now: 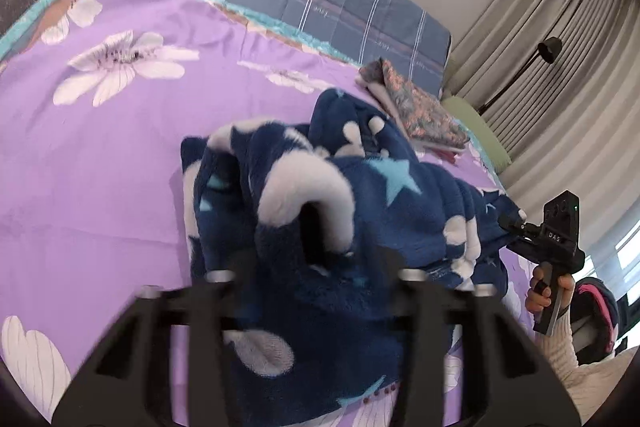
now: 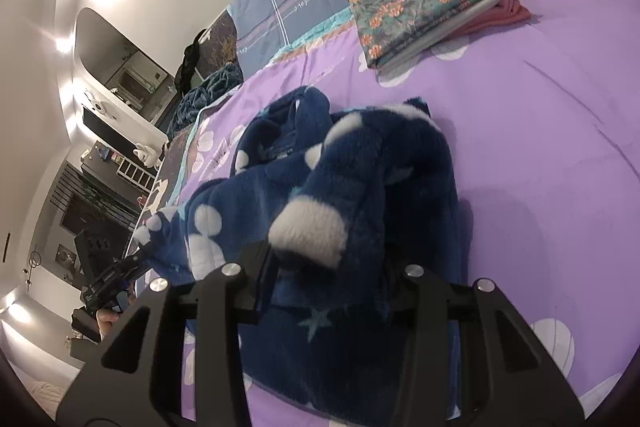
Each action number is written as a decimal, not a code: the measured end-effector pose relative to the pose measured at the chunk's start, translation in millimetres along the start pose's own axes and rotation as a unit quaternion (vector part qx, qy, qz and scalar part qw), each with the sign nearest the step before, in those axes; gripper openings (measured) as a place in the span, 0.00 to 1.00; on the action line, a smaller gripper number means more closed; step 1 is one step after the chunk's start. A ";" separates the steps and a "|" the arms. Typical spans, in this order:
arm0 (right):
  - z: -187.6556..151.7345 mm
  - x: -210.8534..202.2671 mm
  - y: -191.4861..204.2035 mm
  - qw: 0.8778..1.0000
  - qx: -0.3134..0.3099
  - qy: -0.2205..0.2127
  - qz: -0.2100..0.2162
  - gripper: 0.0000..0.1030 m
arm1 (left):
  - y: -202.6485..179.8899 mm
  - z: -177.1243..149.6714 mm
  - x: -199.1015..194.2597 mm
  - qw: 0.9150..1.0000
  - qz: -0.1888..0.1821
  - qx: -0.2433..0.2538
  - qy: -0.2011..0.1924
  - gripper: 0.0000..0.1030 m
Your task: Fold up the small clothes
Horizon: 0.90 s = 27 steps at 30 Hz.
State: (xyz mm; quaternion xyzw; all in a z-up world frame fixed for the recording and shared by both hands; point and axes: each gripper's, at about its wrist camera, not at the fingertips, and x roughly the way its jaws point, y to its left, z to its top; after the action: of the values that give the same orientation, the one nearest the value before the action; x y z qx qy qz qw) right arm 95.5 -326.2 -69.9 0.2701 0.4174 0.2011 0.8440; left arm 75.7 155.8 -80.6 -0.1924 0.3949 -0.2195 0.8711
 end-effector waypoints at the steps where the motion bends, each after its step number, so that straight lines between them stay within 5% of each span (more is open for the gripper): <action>1: -0.7 -0.3 -0.3 1.000 0.000 0.001 0.003 0.27 | 1.5 0.6 1.5 1.000 -0.008 -0.005 0.001 0.16; 3: 1.8 1.8 0.1 1.000 0.005 0.003 0.015 0.15 | 0.3 6.6 1.5 1.000 -0.028 -0.008 -0.010 0.11; 10: 59.4 -3.6 6.6 0.995 0.038 -0.052 0.073 0.11 | -17.6 82.5 -3.8 0.995 -0.031 0.007 -0.095 0.10; 11: 71.4 0.7 8.6 0.996 0.033 -0.060 0.064 0.15 | -14.6 94.2 3.0 0.994 -0.018 0.008 -0.105 0.13; 12: 85.4 10.8 8.0 0.996 0.029 -0.063 0.052 0.18 | -10.2 100.7 10.2 0.994 -0.012 0.005 -0.106 0.29; 15: 101.0 41.0 -10.5 0.997 0.068 -0.037 -0.010 0.38 | 16.5 108.4 43.5 0.996 0.026 -0.058 -0.059 0.44; 18: 92.8 46.1 -16.1 0.998 0.052 -0.024 -0.005 0.44 | 22.8 97.5 41.5 0.996 0.042 -0.032 -0.067 0.66; 22: 89.2 37.9 -31.0 0.998 0.024 -0.034 -0.054 0.54 | 49.8 96.9 39.6 0.995 0.074 -0.044 -0.052 0.72; 27: 105.7 54.1 -60.8 0.998 0.044 0.005 -0.043 0.61 | 76.8 108.6 75.2 0.996 0.032 -0.078 0.021 0.78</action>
State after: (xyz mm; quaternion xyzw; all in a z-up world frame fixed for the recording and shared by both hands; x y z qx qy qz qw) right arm 219.2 -373.0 -86.6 0.2876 0.4407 0.1479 0.8374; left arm 221.8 197.0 -98.3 -0.2425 0.4346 -0.1645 0.8516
